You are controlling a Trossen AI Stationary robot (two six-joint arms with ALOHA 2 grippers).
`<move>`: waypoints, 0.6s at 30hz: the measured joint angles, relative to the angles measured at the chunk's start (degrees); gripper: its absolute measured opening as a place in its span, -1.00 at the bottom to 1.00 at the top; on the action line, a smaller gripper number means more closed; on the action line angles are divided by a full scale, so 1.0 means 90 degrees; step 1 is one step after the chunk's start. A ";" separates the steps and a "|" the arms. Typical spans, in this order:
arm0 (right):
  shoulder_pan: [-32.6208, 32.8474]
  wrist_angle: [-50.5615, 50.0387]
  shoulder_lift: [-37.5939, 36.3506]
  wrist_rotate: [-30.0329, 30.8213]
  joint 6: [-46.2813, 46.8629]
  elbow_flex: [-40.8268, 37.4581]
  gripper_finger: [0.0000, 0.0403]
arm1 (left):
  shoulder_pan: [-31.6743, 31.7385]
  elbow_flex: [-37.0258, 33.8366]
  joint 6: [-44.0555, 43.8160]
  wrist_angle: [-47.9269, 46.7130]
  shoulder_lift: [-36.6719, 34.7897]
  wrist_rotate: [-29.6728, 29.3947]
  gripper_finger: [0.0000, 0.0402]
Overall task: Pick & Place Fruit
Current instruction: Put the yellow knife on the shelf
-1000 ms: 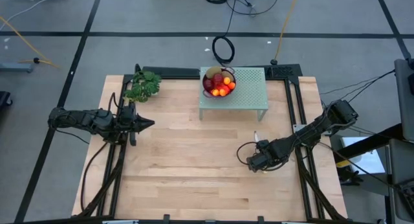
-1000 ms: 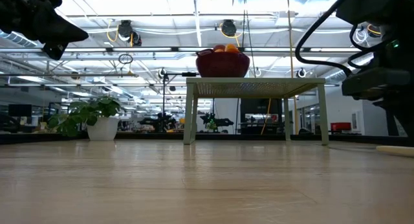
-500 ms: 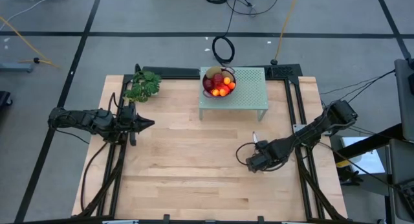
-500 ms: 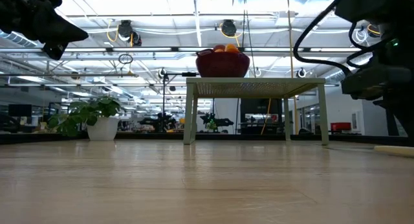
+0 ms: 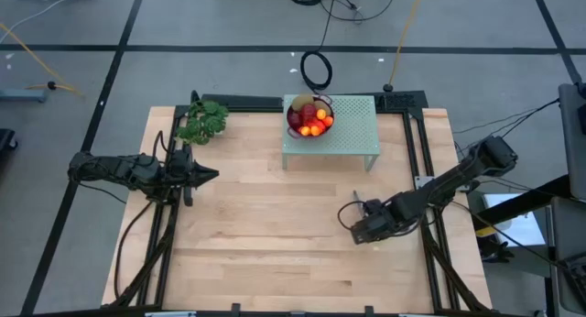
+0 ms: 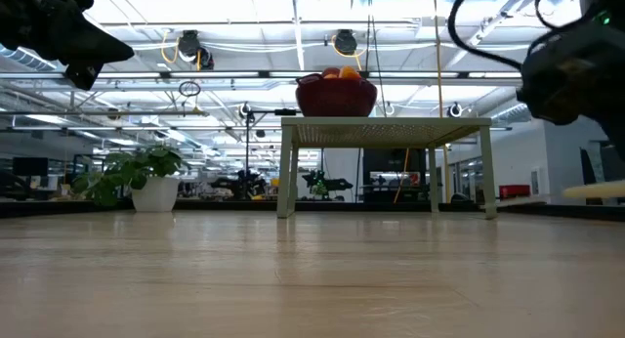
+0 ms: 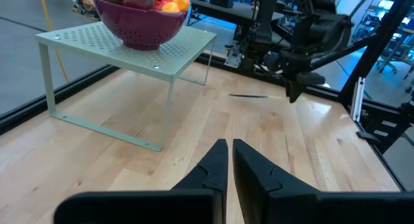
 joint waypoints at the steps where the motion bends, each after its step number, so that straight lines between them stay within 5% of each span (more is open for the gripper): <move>1: 0.0011 0.0024 -0.0092 0.0005 -0.0071 0.0000 -0.64 | 0.0002 0.0000 0.0000 0.0002 -0.0002 0.0000 -0.91; 10: 0.0183 0.0181 -0.0744 0.0099 -0.0314 0.0000 -0.64 | 0.0000 0.0000 -0.0038 0.0007 -0.0001 0.0000 -0.96; 18: 0.0397 0.0655 -0.0789 0.0829 -0.0404 0.0002 -0.66 | 0.0002 0.0000 -0.0182 0.0010 0.0000 -0.0114 -0.88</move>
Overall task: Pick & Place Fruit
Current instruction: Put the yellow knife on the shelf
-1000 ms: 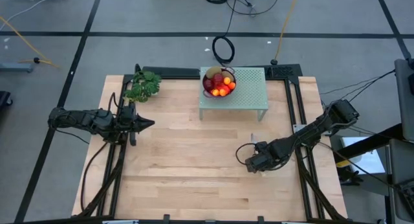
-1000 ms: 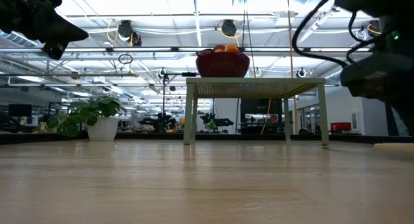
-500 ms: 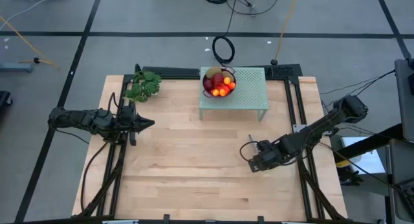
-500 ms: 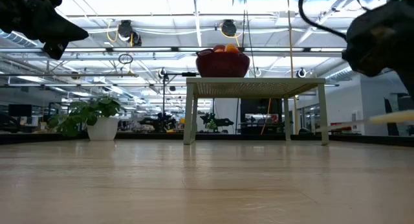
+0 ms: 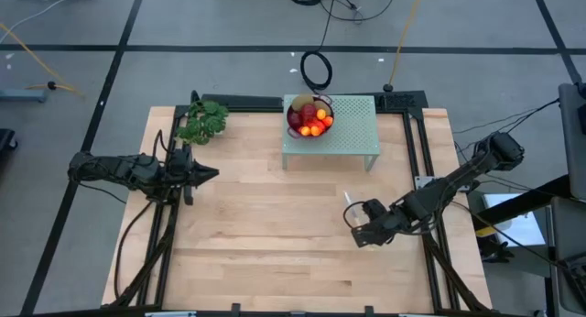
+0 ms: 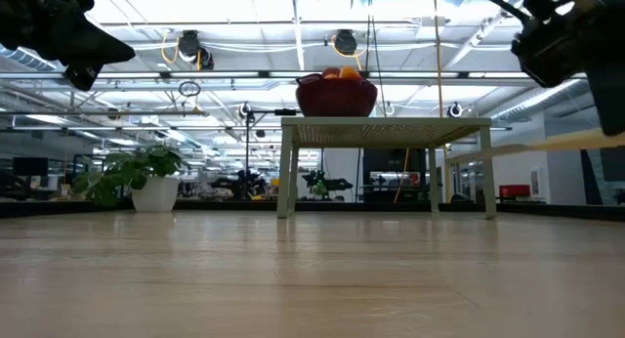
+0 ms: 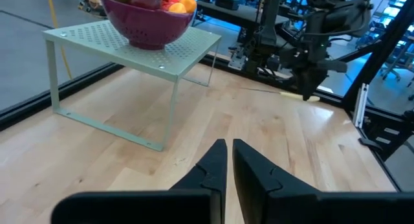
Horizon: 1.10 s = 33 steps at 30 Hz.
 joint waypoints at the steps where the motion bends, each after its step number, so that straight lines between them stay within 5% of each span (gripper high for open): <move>1: 0.0024 0.0089 0.0000 0.0101 -0.0031 0.0000 -0.66 | 0.0000 0.0000 0.0000 0.0003 -0.0002 -0.0002 -0.87; 22: 0.0403 0.2952 -0.0073 0.2788 -0.1282 0.0005 -0.66 | 0.0000 0.0000 -0.0366 0.0044 -0.0001 -0.0002 -0.87; 33: 0.0386 0.2858 -0.0990 0.4092 -0.1848 0.0005 -0.66 | 0.0000 0.0000 -0.0357 0.0036 0.0000 -0.0002 -0.87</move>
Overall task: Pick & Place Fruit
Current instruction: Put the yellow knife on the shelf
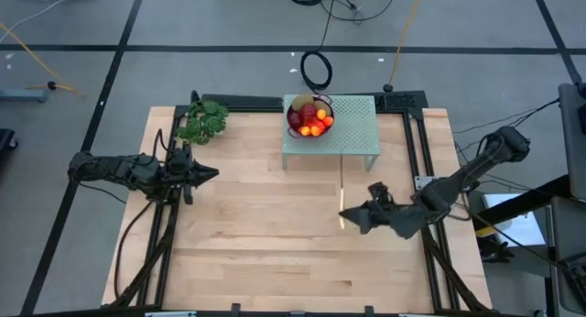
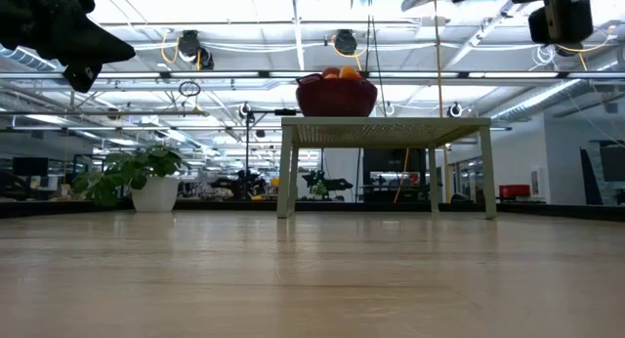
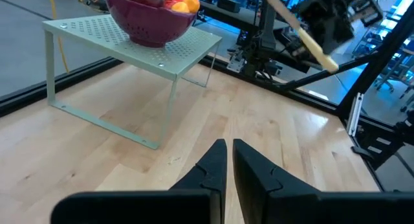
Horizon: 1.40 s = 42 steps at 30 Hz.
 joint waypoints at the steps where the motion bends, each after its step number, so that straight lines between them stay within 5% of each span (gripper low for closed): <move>1: -0.0019 -0.0051 -0.0124 0.0122 -0.0061 0.0000 -0.66 | 0.0000 0.0000 0.0000 0.0000 -0.0002 0.0000 -0.87; 13: -0.0751 -0.1739 -0.1457 0.0302 -0.0364 0.0000 -0.66 | 0.0000 0.0000 0.0003 -0.0005 -0.0002 0.0008 -0.87; 42: -0.2776 -0.1557 -0.2574 0.0255 -0.2862 0.0000 -0.66 | 0.0000 0.0000 0.0038 -0.0012 -0.0001 0.0013 -0.87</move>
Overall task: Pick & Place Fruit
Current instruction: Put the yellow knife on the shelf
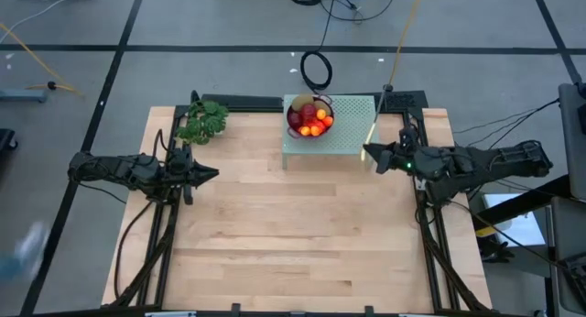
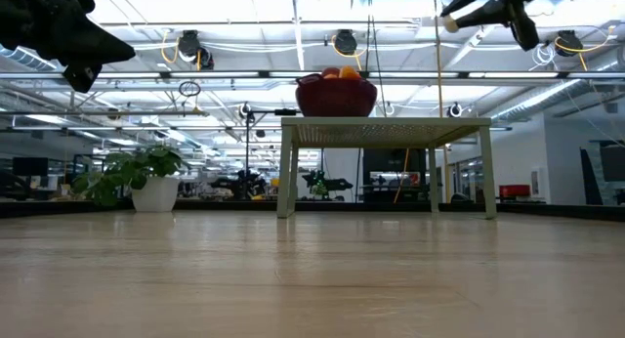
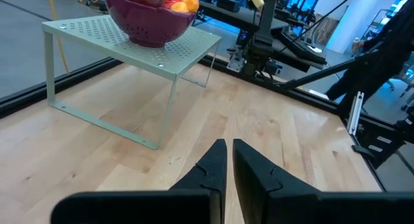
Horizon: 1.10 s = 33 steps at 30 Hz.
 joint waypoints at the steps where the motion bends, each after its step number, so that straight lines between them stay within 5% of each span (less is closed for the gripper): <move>1: -0.0119 0.0090 -0.0019 0.0000 -0.0149 0.0000 -0.66 | 0.0000 0.0000 0.0002 0.0003 0.0001 -0.0004 -0.87; 11: -0.1452 0.0579 -0.0086 -0.0952 -0.1699 0.0524 -0.65 | -0.0001 0.0000 -0.0152 0.0015 0.0000 -0.0006 -0.87; 33: -0.3098 -0.4416 0.2361 -0.2859 -0.1582 0.4005 -0.65 | -0.0001 0.0000 -0.0181 0.0019 0.0001 -0.0011 -0.87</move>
